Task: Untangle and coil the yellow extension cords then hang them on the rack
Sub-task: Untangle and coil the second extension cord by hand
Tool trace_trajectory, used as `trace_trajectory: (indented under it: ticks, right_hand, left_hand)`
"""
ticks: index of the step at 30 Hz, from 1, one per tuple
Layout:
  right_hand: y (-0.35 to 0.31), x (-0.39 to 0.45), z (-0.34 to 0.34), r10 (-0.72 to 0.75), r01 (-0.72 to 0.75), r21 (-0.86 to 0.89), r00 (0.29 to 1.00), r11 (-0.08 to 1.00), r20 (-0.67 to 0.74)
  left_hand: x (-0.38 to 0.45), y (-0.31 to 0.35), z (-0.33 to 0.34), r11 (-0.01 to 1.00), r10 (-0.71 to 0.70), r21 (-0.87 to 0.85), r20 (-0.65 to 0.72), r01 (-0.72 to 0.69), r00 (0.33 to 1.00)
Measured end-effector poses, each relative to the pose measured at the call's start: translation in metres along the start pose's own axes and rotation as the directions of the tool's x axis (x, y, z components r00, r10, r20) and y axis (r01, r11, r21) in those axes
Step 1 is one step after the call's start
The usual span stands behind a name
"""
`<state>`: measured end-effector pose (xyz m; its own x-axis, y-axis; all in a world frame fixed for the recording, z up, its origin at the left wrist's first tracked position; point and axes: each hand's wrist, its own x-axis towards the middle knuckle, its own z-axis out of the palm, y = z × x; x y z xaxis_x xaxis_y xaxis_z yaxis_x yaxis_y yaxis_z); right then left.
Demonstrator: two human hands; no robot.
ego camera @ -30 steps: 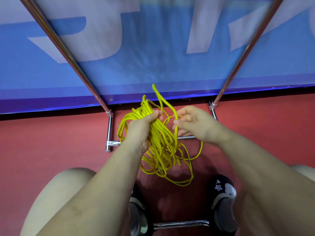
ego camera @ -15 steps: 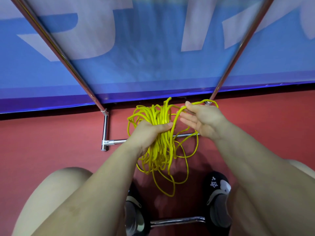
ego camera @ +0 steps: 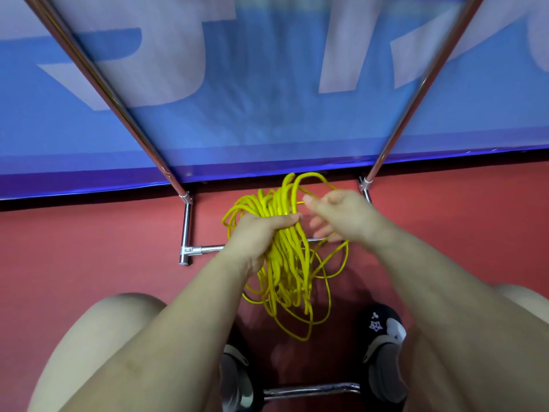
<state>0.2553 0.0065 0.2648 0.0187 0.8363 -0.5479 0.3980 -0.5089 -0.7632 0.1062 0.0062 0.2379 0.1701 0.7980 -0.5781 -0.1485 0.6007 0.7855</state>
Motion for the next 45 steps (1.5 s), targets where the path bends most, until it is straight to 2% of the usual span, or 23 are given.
trace_trajectory:
  ticks: [2, 3, 5, 12, 15, 17, 19, 21, 23, 25, 27, 31, 35, 38, 41, 43, 45]
  right_hand:
    - [0.009, -0.001, 0.007, -0.058, 0.097, -0.248, 0.986, 0.964, 0.158]
    - [0.012, -0.002, 0.010, -0.088, 0.155, -0.309, 0.971, 0.938, 0.220]
    - [0.017, 0.000, 0.013, -0.141, 0.223, -0.298, 0.951, 0.928, 0.274]
    - [0.013, 0.002, 0.011, -0.398, 0.404, -0.336, 0.913, 0.851, 0.088]
    - [0.009, -0.001, 0.010, -0.463, 0.418, -0.452, 0.886, 0.788, 0.012]
    - [0.006, -0.004, 0.010, -0.536, 0.408, -0.562, 0.841, 0.719, -0.075]
    - [0.003, -0.006, 0.011, -0.571, 0.401, -0.599, 0.813, 0.693, -0.117]
    - [0.004, -0.006, 0.012, -0.539, 0.406, -0.559, 0.837, 0.723, -0.089]
    - [0.009, -0.001, 0.010, -0.435, 0.382, -0.523, 0.900, 0.762, 0.023]
    - [0.017, 0.003, 0.008, -0.292, 0.334, -0.589, 0.941, 0.736, 0.168]
    - [0.028, 0.004, 0.005, -0.172, 0.292, -0.637, 0.954, 0.714, 0.245]
    - [0.040, 0.003, -0.002, -0.133, 0.242, -0.565, 0.965, 0.789, 0.227]
    - [0.041, 0.002, -0.006, -0.133, 0.213, -0.625, 0.976, 0.750, 0.174]
    - [0.036, 0.001, -0.010, -0.160, 0.192, -0.617, 0.981, 0.763, 0.107]
    - [0.033, 0.003, -0.013, -0.164, 0.181, -0.489, 0.983, 0.853, 0.079]
    - [0.028, 0.001, -0.013, -0.142, 0.168, -0.292, 0.984, 0.942, 0.108]
    - [0.020, -0.002, -0.013, -0.123, 0.137, -0.105, 0.984, 0.985, 0.129]
  left_hand:
    - [0.003, 0.004, -0.003, 0.993, -0.040, -0.116, -0.053, 0.033, 0.998]
    - [0.004, 0.007, -0.005, 0.985, -0.056, -0.169, -0.065, 0.044, 0.996]
    - [0.006, 0.011, -0.008, 0.967, -0.065, -0.250, -0.076, 0.044, 0.995]
    - [0.006, 0.023, -0.022, 0.929, -0.033, -0.369, -0.134, -0.019, 0.990]
    - [0.007, 0.025, -0.025, 0.923, -0.029, -0.383, -0.154, -0.033, 0.988]
    - [0.007, 0.026, -0.026, 0.918, -0.030, -0.396, -0.156, -0.035, 0.987]
    - [0.007, 0.028, -0.027, 0.915, -0.016, -0.399, -0.165, -0.052, 0.986]
    - [0.007, 0.029, -0.029, 0.915, 0.004, -0.396, -0.177, -0.075, 0.984]
    - [0.006, 0.031, -0.032, 0.907, 0.012, -0.411, -0.186, -0.089, 0.982]
    - [0.003, 0.035, -0.037, 0.886, 0.003, -0.455, -0.193, -0.092, 0.981]
    - [-0.001, 0.039, -0.044, 0.853, 0.005, -0.513, -0.172, -0.094, 0.985]
    - [-0.007, 0.044, -0.056, 0.837, 0.023, -0.536, -0.163, -0.108, 0.986]
    - [-0.013, 0.044, -0.061, 0.834, 0.023, -0.537, -0.199, -0.129, 0.980]
    - [-0.016, 0.045, -0.066, 0.838, 0.033, -0.525, -0.218, -0.146, 0.975]
    - [-0.015, 0.047, -0.072, 0.832, 0.045, -0.533, -0.205, -0.150, 0.978]
    - [-0.014, 0.047, -0.075, 0.825, 0.054, -0.544, -0.193, -0.153, 0.980]
    - [-0.013, 0.047, -0.075, 0.815, 0.078, -0.556, -0.175, -0.164, 0.982]
